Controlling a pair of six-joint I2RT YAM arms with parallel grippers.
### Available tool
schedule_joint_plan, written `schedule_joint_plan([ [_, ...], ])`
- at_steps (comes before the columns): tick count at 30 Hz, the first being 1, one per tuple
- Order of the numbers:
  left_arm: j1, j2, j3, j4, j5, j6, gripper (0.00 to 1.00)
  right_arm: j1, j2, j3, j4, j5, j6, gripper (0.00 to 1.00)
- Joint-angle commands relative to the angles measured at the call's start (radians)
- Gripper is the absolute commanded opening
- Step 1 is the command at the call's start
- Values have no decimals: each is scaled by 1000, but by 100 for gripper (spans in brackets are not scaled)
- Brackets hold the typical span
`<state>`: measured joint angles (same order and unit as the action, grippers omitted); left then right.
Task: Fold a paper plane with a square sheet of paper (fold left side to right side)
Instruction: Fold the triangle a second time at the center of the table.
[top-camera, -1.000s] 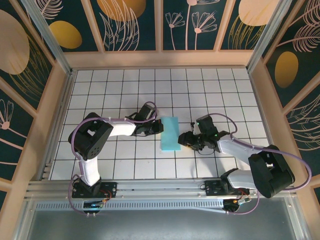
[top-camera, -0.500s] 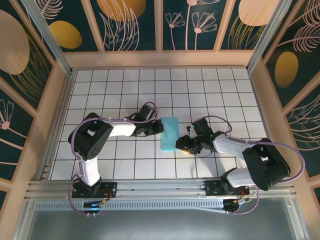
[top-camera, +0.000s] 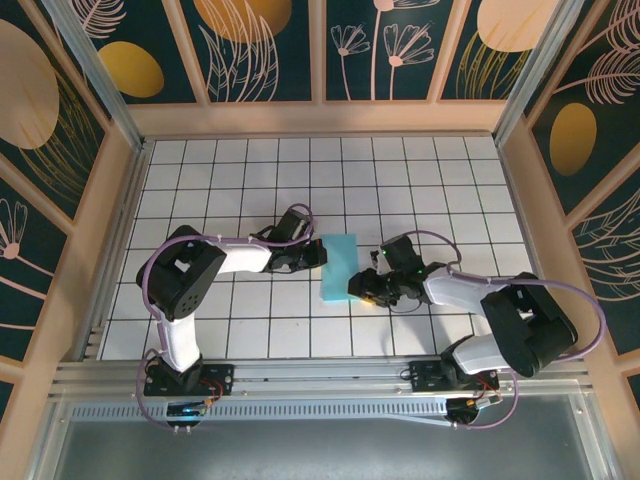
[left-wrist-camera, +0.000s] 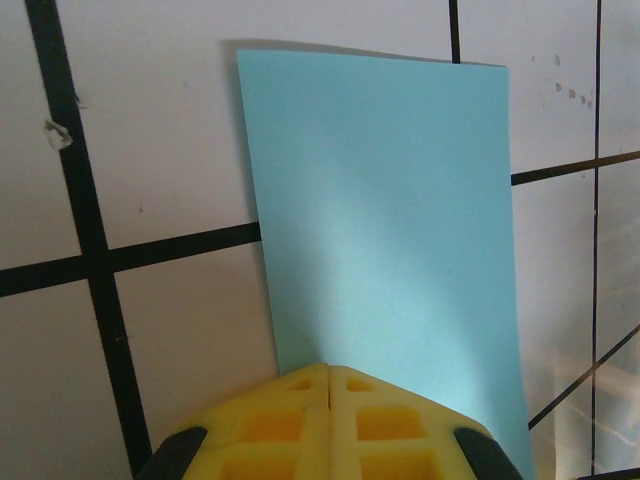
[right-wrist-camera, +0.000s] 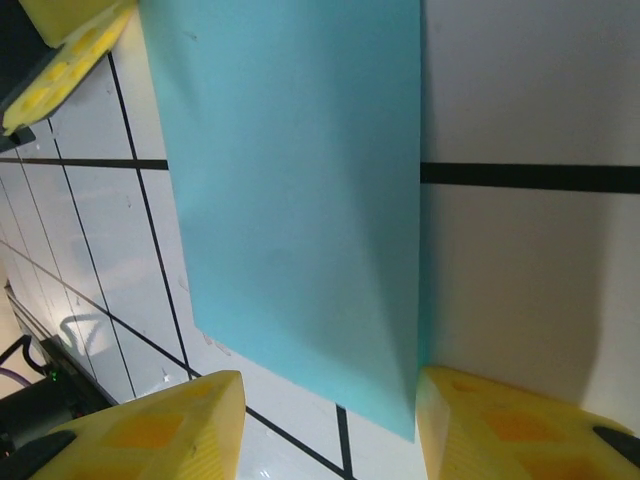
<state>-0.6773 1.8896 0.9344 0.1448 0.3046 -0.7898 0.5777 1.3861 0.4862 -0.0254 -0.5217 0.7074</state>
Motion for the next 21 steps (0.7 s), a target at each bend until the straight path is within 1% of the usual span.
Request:
schedule_joint_plan([
  [1,-7,16,-29,-70,-38,7,0,8,11,33,28,-5,5,49],
  [11,-7,16,-22,-73,-35,7,0,-6,17,66,14,-12,-16,48],
  [18,-6,16,-19,-73,-33,8,0,-25,65,73,92,-60,-9,48],
  [19,-7,17,-19,-73,-33,7,0,-50,72,77,101,-66,-11,48],
  [21,-7,17,-19,-73,-32,7,0,-63,93,90,120,-79,-17,48],
])
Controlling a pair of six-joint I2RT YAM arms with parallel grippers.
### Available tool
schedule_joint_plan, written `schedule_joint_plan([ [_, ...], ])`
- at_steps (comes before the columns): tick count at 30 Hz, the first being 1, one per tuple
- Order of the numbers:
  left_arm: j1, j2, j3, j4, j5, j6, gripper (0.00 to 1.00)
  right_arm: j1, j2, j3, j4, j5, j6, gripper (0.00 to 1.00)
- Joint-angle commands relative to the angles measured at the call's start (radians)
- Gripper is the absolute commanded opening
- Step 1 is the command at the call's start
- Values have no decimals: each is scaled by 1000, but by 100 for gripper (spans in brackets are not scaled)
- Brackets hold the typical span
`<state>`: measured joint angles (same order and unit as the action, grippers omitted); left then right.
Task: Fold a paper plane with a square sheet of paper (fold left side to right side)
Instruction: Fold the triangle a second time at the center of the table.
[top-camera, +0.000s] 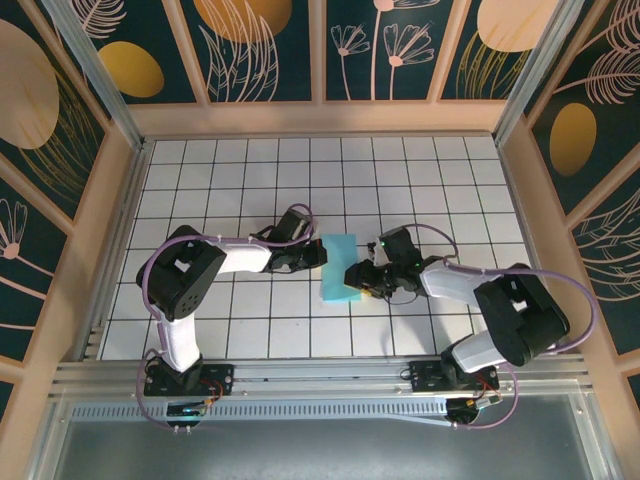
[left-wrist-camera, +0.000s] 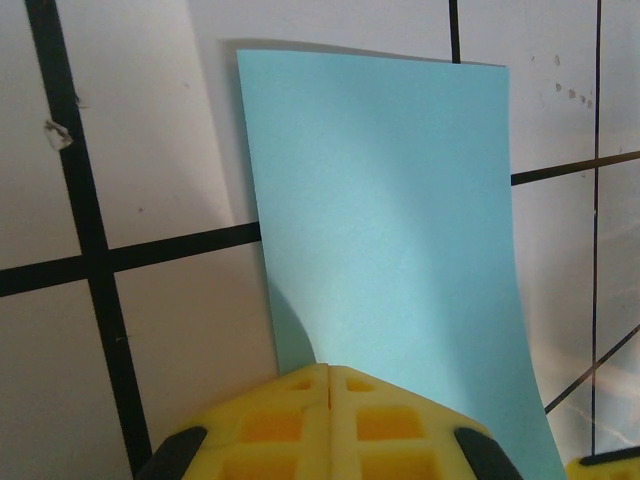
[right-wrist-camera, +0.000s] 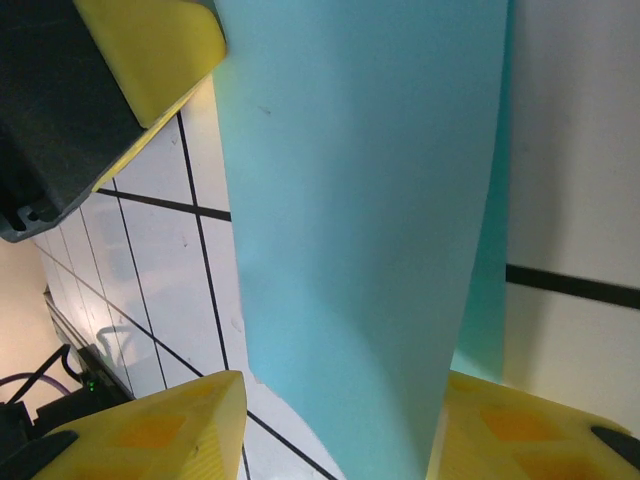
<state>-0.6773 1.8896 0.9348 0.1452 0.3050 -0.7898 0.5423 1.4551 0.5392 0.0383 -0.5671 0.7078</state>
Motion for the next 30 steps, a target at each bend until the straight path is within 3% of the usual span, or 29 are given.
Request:
schedule_joint_plan([
  [1,-6,16,-19,-73,-32,7,0,-32,31,42,61,-37,-20,47],
  [19,-8,8,-21,-65,-28,6,0,-132,207,163,84,-106,-108,39],
  [30,-7,-8,4,-84,-30,14,0,-159,239,168,73,-148,-140,24],
])
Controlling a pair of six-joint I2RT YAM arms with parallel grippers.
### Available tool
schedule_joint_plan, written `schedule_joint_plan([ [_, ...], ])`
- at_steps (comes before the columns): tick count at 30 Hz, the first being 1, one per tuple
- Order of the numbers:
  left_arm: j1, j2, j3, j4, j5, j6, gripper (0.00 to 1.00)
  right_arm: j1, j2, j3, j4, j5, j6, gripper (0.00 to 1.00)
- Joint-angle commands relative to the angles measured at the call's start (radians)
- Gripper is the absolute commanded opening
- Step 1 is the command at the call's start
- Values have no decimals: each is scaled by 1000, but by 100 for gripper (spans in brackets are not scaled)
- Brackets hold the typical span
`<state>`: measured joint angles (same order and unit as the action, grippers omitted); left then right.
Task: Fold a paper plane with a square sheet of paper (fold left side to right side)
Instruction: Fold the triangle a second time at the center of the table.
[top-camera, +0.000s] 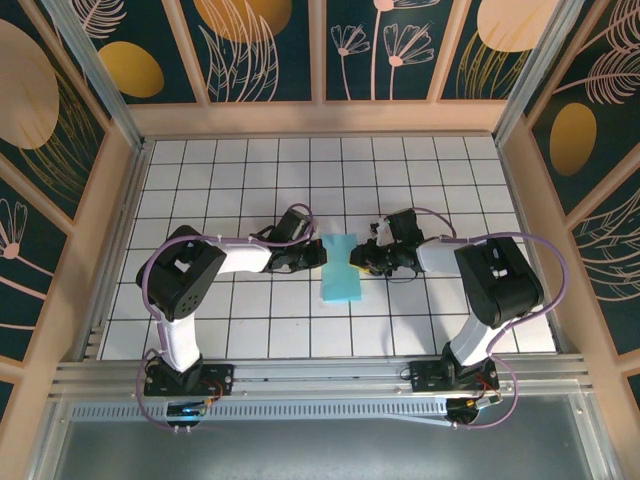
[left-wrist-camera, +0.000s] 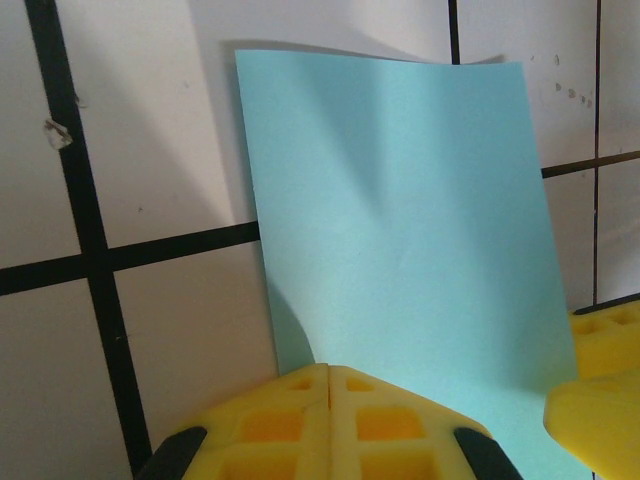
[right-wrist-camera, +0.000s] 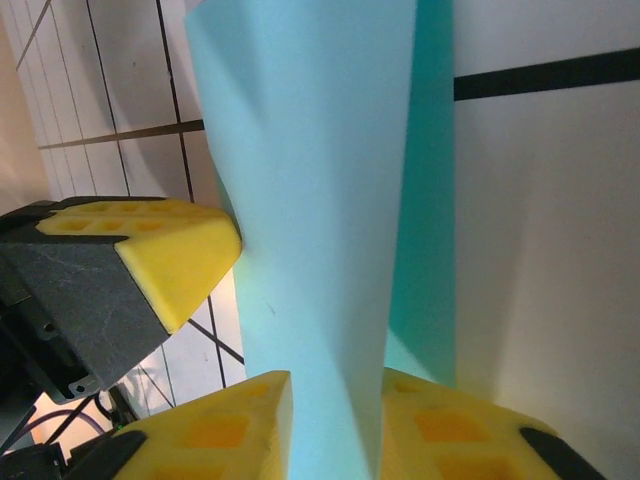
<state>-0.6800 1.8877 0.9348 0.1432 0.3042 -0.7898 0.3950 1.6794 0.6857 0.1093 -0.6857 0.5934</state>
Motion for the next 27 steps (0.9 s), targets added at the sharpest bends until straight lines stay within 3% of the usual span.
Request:
schedule_joint_plan([
  [1,-5,-10,11,-89,-31,17,0,-12,15,23,-4,-34,-29,22],
  [6,-5,-52,13,-94,-34,21,7,-19,6,22,-32,-37,-45,12],
  [11,-5,-134,-8,-83,-46,41,21,-20,-9,11,-30,-40,-26,1],
  [16,-22,-269,-78,-71,-55,95,29,-20,-40,-18,5,-57,25,0],
  [20,-91,-354,-123,-83,-105,138,35,-23,-64,-36,35,-64,74,0],
  [27,-285,-399,-145,-98,-221,186,47,-33,-63,-31,45,-80,104,0],
])
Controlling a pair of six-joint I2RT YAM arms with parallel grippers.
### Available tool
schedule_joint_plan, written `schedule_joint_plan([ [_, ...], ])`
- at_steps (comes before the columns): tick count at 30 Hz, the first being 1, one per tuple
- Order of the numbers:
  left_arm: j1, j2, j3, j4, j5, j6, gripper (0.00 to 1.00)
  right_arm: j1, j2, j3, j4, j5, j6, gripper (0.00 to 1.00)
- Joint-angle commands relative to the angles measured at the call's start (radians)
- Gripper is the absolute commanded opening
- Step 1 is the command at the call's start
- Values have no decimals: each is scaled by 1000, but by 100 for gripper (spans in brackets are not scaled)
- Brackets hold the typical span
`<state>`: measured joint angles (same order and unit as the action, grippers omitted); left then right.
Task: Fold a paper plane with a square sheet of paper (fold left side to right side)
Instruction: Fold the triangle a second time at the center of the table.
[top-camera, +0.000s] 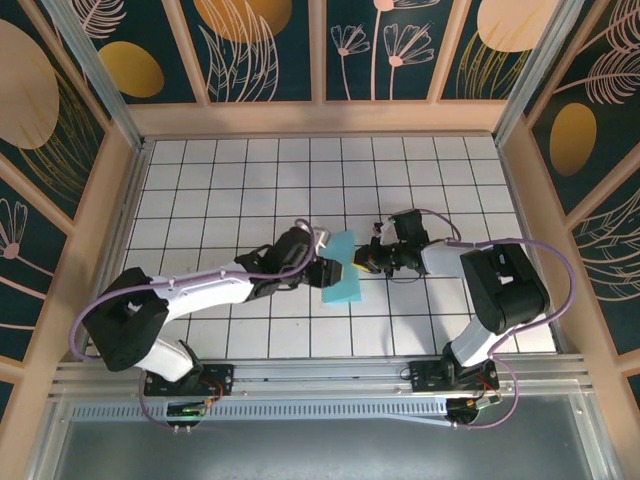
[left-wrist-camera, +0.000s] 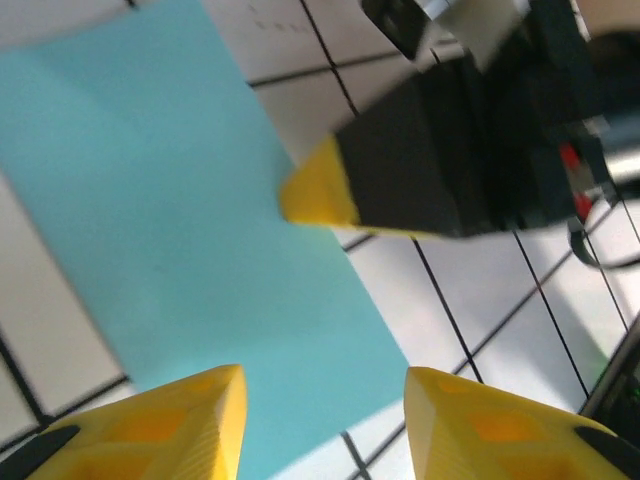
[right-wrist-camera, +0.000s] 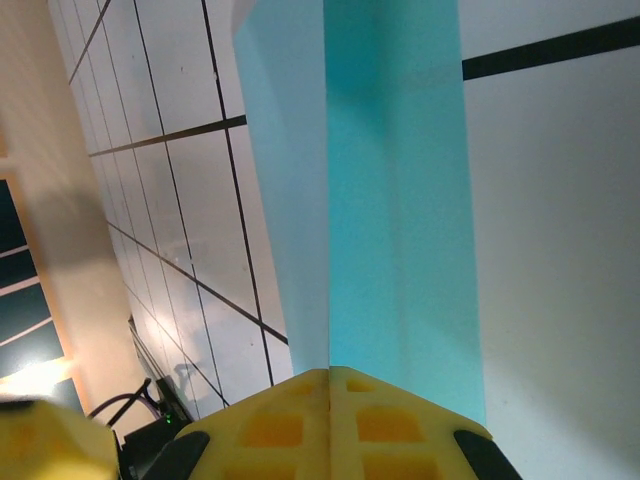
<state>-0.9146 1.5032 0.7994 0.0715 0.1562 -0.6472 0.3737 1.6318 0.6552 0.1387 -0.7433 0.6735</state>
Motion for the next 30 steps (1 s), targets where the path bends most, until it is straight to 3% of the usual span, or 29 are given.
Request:
schedule_joint_plan([
  [1,-80,-12,-5,-31,-94,51,48,-14,-12,3,11,-22,24,0],
  [10,-262,124,155,-211,-367,133,61,-18,-20,15,-6,-15,24,0],
  [19,-341,328,354,-402,-605,201,67,-19,-26,14,-8,-11,30,0],
  [25,-354,413,435,-486,-725,224,65,-17,-25,16,-2,-13,37,0],
  [30,-354,440,463,-504,-758,233,58,-17,-19,14,-2,-13,35,0],
])
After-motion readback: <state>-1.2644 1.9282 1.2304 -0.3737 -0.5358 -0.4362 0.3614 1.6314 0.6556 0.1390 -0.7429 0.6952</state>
